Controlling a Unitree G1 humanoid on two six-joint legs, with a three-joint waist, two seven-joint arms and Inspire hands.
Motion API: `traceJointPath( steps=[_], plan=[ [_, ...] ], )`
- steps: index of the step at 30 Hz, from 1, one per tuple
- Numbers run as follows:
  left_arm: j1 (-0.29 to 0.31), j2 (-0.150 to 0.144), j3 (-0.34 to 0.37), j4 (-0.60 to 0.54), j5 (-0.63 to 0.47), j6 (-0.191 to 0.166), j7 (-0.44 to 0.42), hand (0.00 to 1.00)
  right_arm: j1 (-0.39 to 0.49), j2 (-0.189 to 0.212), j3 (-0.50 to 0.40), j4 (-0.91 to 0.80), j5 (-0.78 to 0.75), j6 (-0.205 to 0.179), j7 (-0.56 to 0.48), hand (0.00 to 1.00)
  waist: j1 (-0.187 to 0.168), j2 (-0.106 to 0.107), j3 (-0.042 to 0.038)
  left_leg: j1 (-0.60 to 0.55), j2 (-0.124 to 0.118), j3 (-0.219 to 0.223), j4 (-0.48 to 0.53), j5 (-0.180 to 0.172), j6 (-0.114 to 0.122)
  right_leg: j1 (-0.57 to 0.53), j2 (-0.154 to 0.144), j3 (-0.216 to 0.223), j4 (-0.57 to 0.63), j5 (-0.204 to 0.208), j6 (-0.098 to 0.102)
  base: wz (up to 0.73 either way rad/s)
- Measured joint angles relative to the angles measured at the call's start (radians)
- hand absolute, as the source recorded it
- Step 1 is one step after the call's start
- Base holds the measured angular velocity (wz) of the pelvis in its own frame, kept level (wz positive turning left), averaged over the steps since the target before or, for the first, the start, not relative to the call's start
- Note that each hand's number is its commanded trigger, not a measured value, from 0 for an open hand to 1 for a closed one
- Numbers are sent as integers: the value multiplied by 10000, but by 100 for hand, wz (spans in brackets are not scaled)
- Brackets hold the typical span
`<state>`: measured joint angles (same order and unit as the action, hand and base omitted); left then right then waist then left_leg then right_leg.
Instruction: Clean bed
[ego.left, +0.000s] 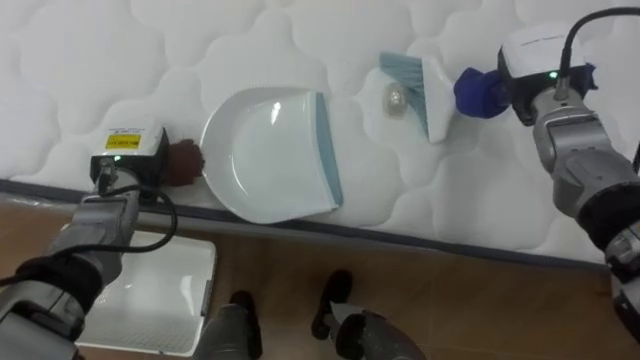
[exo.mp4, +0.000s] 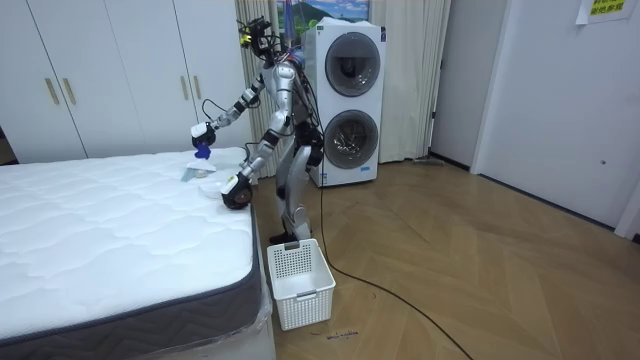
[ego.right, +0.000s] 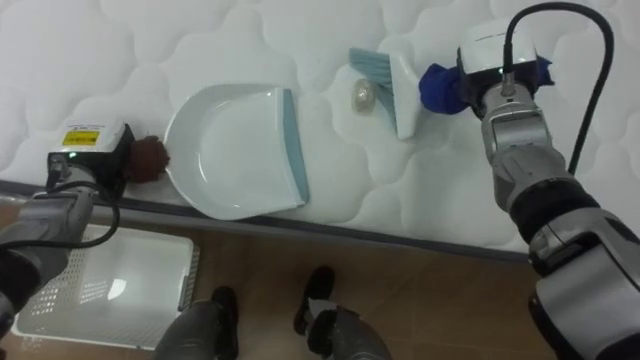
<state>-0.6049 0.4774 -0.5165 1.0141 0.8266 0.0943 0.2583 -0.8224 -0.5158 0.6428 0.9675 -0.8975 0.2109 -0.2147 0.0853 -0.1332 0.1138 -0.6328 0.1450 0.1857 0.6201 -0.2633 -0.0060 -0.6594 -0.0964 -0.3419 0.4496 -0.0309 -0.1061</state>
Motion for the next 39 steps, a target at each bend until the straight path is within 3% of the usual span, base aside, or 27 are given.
traceJointPath(
  steps=[8, 16, 27, 35, 39],
  plan=[
    [-56, 7, 35, 3, 336, 74, -17, 100, -2, 47, -9, -259, 181, 8, 244, 100, -10, -2, -1, -7, 16, 8, 28, 5, -9, -27, 10, 19, 14, 10, -18, 0],
    [-146, 1, 40, 176, 408, 105, -16, 100, 430, 58, 5, -1629, -216, 84, 660, 100, -35, -10, -6, 74, 16, 78, 59, 12, -22, -47, 3, 111, 127, 8, -48, -2],
    [-110, -383, 35, 518, 738, 255, 220, 100, 831, 1324, 9, -2402, -23, -374, 1114, 100, 60, 11, -21, 320, -83, 126, -22, 44, -18, 95, -78, 194, 249, -29, -18, -1],
    [-58, -500, 103, 766, 793, 279, 354, 100, 823, 1650, -11, -2940, -50, -477, 1680, 100, 96, 63, -89, 319, -206, 203, -25, 62, 16, -70, -215, 306, 502, -104, -4, -1],
    [70, -701, 256, 1066, 785, 311, 528, 100, 825, 1758, -5, -3410, -14, -477, 2210, 100, 90, 185, -173, 342, -215, 211, -22, 70, 26, -67, -220, 316, 512, -99, -10, 0]
  ],
)
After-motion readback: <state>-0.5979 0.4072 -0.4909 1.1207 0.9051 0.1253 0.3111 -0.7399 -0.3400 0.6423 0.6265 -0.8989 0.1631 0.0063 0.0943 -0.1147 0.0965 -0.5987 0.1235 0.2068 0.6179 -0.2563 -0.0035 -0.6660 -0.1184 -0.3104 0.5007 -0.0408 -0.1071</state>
